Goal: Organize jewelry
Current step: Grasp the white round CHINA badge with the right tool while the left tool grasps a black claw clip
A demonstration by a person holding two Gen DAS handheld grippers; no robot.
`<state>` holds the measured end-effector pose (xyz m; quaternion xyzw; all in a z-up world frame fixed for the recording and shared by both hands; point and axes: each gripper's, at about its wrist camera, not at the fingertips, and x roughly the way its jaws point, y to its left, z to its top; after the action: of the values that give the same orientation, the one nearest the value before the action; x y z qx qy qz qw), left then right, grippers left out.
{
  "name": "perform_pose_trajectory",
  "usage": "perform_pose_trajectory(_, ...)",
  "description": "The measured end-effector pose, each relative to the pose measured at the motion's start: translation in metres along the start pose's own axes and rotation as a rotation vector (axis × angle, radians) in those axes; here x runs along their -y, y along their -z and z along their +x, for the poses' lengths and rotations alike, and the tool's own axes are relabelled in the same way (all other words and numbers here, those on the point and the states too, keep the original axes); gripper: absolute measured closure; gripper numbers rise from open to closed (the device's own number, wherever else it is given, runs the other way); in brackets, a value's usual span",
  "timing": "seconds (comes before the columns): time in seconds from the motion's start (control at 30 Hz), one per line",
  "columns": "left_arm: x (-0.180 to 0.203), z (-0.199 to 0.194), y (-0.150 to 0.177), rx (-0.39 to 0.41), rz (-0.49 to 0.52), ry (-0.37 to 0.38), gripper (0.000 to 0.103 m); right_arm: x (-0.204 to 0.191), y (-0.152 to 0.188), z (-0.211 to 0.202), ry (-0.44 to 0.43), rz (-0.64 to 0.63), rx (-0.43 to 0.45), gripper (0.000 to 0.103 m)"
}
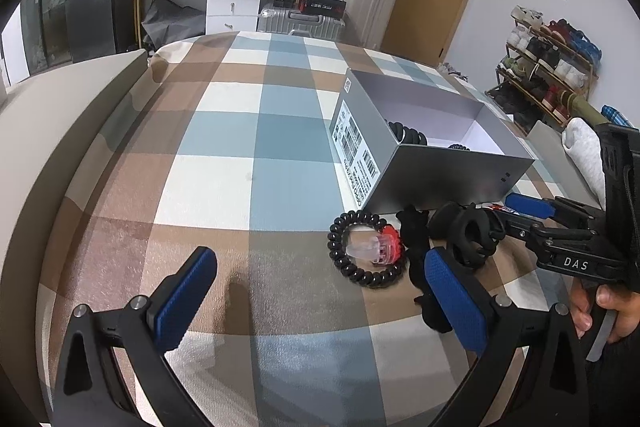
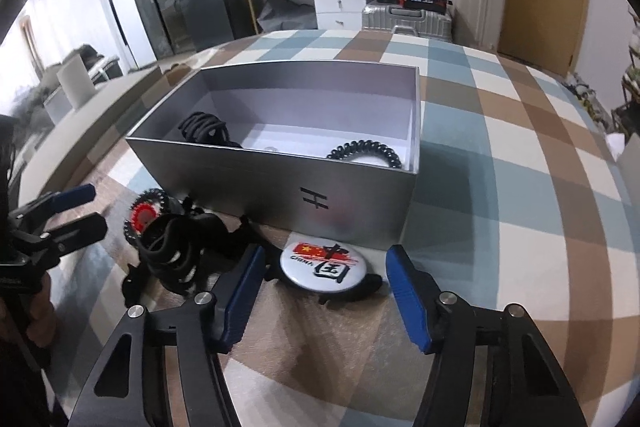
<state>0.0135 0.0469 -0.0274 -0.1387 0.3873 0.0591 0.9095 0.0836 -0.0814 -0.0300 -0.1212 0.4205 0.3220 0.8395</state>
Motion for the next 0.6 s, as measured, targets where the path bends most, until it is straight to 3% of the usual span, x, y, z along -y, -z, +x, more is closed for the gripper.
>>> perform_pose_trajectory(0.2, -0.001, 0.0, 0.0, -0.001, -0.007, 0.001, 0.002, 0.0, 0.001, -0.002, -0.01, -0.014, -0.005, 0.046)
perform_pose_trajectory(0.3, -0.001, 0.0, 0.0, -0.001, -0.01, 0.002, 0.002, 0.003, 0.005, -0.007, -0.029, 0.001, 0.008, 0.062)
perform_pose_trajectory(0.6, -0.002, 0.001, -0.001, -0.003, -0.011, 0.001, 0.002, 0.016, 0.015, -0.027, -0.038, 0.067, 0.062, 0.062)
